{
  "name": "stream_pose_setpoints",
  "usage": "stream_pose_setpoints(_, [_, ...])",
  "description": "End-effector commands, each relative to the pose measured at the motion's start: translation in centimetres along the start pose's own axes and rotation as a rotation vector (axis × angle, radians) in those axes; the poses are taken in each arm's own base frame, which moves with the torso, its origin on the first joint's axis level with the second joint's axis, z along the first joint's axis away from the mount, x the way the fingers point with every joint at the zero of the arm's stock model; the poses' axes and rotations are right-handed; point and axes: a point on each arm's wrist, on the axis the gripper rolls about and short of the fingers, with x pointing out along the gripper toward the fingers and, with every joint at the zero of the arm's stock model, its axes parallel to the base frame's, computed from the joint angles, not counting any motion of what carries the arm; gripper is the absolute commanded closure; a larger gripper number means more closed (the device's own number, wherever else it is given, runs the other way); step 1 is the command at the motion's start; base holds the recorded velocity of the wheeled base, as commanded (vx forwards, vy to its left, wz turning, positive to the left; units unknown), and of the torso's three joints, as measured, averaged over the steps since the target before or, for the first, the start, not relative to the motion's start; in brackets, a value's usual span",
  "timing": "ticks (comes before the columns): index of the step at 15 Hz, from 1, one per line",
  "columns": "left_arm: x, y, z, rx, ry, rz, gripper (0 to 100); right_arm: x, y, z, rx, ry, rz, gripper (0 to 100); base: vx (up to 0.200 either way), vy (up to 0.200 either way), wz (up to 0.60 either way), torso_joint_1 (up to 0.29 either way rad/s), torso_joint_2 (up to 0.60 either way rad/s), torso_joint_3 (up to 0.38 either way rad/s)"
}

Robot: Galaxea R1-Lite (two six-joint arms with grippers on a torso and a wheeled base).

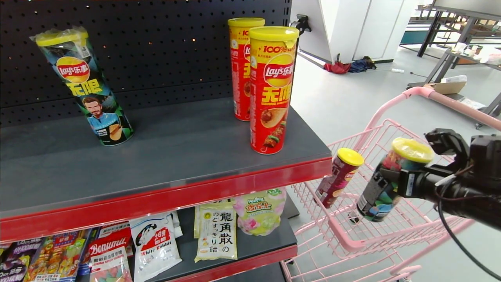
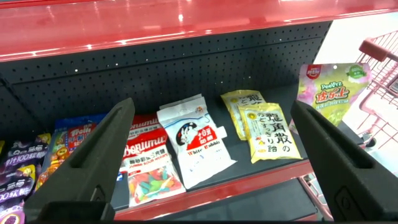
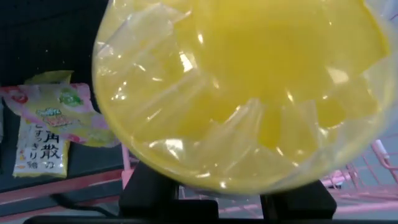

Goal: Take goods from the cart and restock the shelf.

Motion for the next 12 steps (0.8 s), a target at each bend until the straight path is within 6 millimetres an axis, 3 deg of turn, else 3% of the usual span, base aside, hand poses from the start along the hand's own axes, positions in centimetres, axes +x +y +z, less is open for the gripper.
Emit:
stream_pose_setpoints(1, [0.0, 0.0, 0.0, 0.0, 0.001, 0.0, 0, -9.1, 0.0, 6.0, 0.004, -0.171, -0.051, 100, 0.0, 0.0, 0.0, 0.0, 0.0, 0.0])
stream_pose_setpoints(3, [0.0, 0.0, 0.0, 0.0, 0.001, 0.0, 0, -14.3, 0.0, 6.4, -0.039, -0.161, -0.087, 100, 0.0, 0.0, 0.0, 0.0, 0.0, 0.0])
stream_pose_setpoints(5, [0.0, 0.0, 0.0, 0.0, 0.001, 0.0, 0, -17.6, -0.2, 4.3, -0.064, -0.214, -0.032, 100, 0.0, 0.0, 0.0, 0.0, 0.0, 0.0])
stream_pose_setpoints(6, [0.0, 0.0, 0.0, 0.0, 0.001, 0.0, 0, -19.3, -0.5, 1.8, -0.124, -0.233, -0.054, 100, 0.0, 0.0, 0.0, 0.0, 0.0, 0.0])
stream_pose_setpoints(7, [0.0, 0.0, 0.0, 0.001, 0.001, 0.0, 0, -20.1, -0.7, 0.1, -0.163, -0.239, -0.075, 100, 0.0, 0.0, 0.0, 0.0, 0.0, 0.0])
stream_pose_setpoints(9, [0.0, 0.0, 0.0, 0.0, 0.001, 0.0, 0, -20.4, -1.1, -1.6, -0.166, -0.229, -0.141, 100, 0.0, 0.0, 0.0, 0.0, 0.0, 0.0])
stream_pose_setpoints(12, [0.0, 0.0, 0.0, 0.0, 0.001, 0.0, 0, -20.8, -1.2, -2.1, -0.163, -0.236, -0.165, 100, 0.0, 0.0, 0.0, 0.0, 0.0, 0.0])
